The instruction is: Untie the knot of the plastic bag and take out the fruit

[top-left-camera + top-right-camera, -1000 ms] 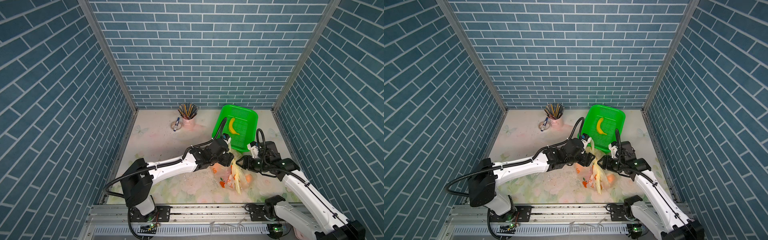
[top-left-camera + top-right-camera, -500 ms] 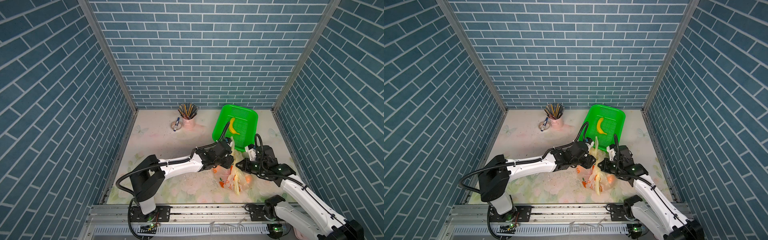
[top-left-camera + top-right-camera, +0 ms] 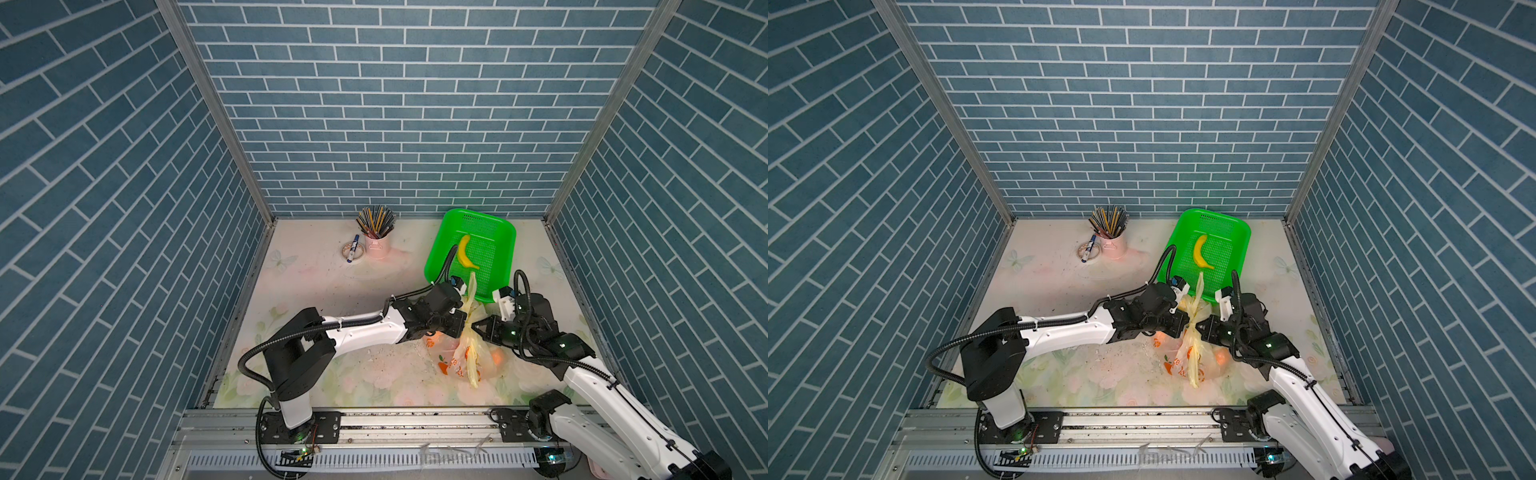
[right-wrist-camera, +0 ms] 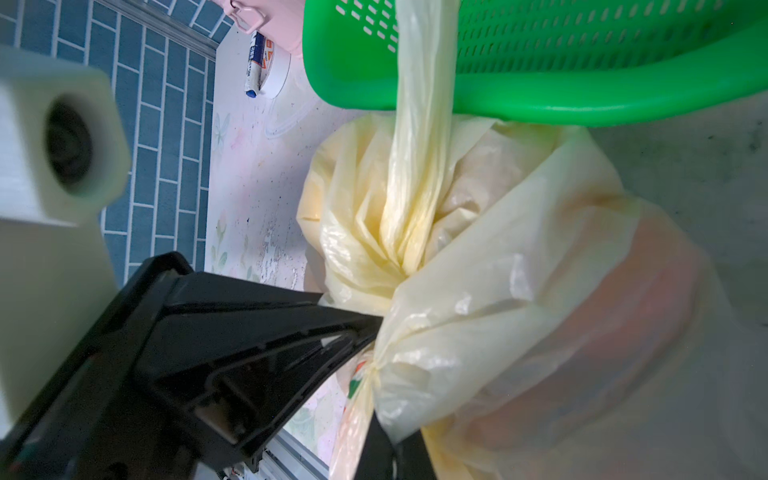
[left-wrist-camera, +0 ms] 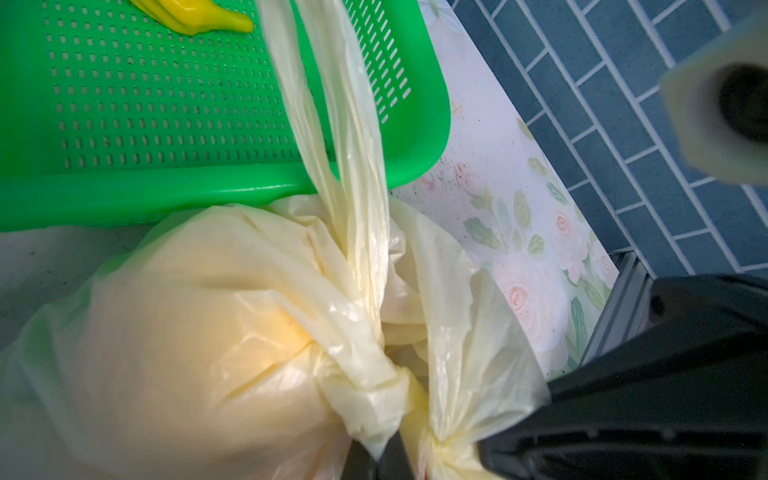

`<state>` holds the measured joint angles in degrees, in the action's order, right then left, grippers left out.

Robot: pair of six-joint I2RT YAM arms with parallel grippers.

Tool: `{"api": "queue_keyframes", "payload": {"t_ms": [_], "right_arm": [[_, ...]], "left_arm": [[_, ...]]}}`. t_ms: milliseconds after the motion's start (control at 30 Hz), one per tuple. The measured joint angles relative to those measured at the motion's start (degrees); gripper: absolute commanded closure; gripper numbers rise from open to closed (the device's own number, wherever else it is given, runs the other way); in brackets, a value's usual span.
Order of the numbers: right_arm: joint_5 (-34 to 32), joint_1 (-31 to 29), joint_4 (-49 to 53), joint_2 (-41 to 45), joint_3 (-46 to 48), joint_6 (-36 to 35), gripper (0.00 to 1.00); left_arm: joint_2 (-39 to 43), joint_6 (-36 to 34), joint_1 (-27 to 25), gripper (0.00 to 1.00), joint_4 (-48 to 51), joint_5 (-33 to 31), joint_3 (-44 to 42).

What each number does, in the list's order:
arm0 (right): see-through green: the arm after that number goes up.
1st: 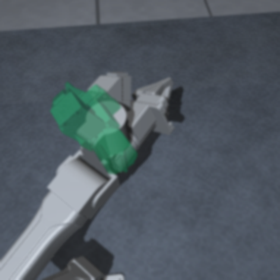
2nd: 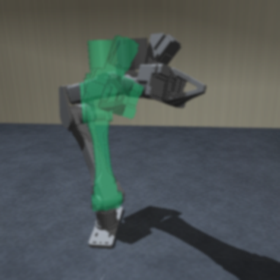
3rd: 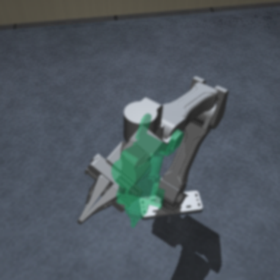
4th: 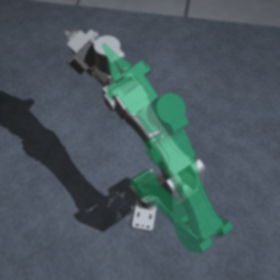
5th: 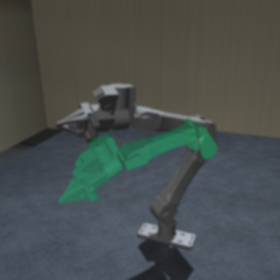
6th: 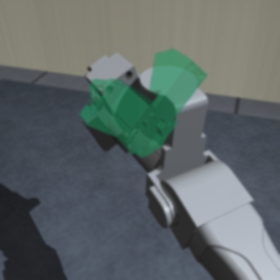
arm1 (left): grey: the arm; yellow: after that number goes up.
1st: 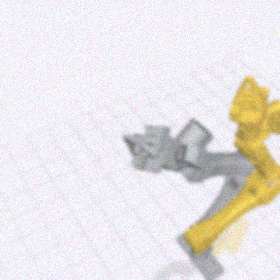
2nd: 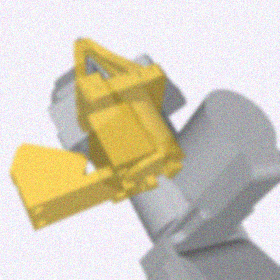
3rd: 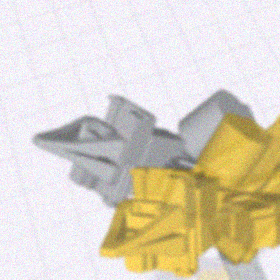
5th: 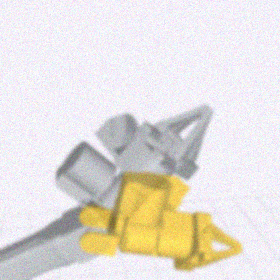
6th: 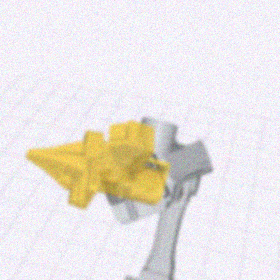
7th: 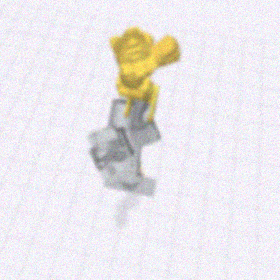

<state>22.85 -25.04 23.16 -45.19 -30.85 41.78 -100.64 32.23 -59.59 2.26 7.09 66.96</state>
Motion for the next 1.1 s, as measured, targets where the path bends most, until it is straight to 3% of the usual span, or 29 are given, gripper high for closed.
{"api": "queue_keyframes", "payload": {"t_ms": [933,1033,1100], "right_arm": [[-17.6,0.0,4.1,9.5,-0.2,1.9,1.0],[-18.3,0.1,4.7,9.9,-0.2,1.9,0.99],[-18.6,0.1,5.0,10.2,-0.2,1.9,0.91]], "left_arm": [[18.3,-1.2,14.1,1.0,4.1,-3.1,-11.8],[19.6,-1.4,15.1,0.91,4.7,-3.6,-12.5],[20.4,-1.8,15.3,0.8,5.1,-4.0,-12.7]]}}
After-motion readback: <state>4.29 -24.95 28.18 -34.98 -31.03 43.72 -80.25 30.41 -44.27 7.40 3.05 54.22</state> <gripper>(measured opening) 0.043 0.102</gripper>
